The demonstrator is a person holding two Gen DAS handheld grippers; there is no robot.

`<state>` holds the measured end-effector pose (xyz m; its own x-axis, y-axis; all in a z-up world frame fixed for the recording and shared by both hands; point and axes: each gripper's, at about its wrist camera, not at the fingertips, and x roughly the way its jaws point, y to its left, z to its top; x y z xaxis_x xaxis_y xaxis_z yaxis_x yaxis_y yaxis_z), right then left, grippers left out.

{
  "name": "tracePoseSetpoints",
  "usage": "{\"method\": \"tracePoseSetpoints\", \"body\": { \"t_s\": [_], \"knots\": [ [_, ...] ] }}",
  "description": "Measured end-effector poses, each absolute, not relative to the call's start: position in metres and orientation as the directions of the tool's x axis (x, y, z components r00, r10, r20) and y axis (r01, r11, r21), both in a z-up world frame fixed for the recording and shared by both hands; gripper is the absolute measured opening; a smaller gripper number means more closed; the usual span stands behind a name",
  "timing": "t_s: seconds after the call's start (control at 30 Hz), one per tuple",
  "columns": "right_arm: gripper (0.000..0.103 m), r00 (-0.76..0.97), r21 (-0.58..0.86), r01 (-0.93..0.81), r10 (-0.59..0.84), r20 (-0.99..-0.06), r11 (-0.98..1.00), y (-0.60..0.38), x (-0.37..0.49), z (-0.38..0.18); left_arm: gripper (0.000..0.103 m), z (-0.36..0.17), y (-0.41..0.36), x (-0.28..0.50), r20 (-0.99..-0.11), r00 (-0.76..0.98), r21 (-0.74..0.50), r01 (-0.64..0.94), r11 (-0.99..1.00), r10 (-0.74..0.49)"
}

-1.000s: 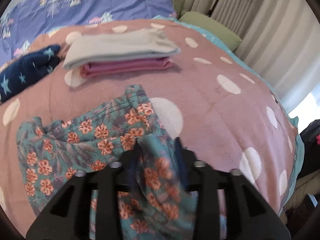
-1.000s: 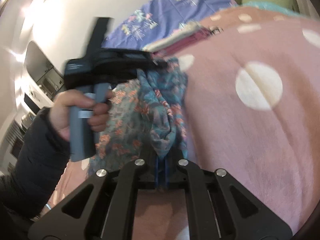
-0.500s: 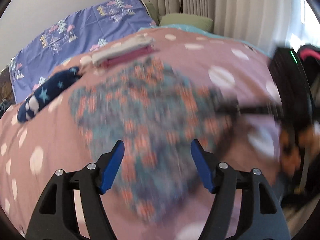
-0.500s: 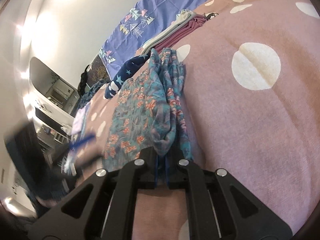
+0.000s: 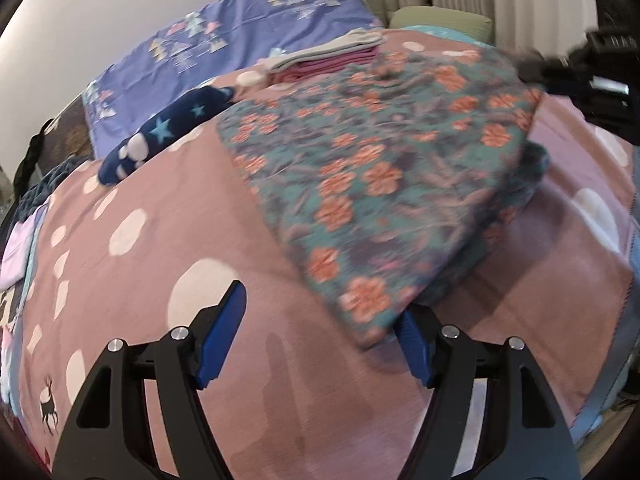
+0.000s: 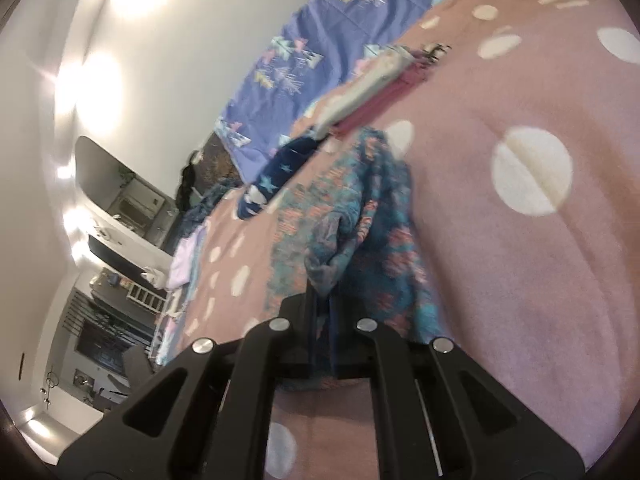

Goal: Fold small clothes

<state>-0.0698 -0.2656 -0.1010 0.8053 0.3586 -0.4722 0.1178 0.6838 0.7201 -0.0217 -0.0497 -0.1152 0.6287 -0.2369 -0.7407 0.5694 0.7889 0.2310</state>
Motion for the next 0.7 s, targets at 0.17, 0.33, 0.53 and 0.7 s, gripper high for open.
{"method": "tracePoseSetpoints", "body": {
  "t_s": [0.17,0.33,0.53,0.7],
  "knots": [
    [0.005,0.725,0.686,0.268,0.328,-0.606,0.677,-0.275,-0.072,-0.141,0.072,-0.119,-0.038,-0.018,-0.753,0.610,0.194,0.565,0.802,-0.248],
    [0.013,0.732,0.647,0.257,0.292,-0.615,0.718,-0.272,-0.074,-0.129,0.072,-0.120,-0.037,-0.018,-0.752,0.609,0.189,0.563,0.805,-0.250],
    [0.020,0.769,0.573,0.233,0.211,-0.603,0.786,-0.270,-0.066,-0.106,0.072,-0.122,-0.035,-0.019,-0.758,0.597,0.152,0.553,0.819,-0.262],
    [0.023,0.703,0.490,0.250,0.192,-0.685,0.835,-0.262,-0.051,-0.124,0.073,-0.124,-0.031,-0.018,-0.762,0.589,0.137,0.551,0.823,-0.268]
  ]
}}
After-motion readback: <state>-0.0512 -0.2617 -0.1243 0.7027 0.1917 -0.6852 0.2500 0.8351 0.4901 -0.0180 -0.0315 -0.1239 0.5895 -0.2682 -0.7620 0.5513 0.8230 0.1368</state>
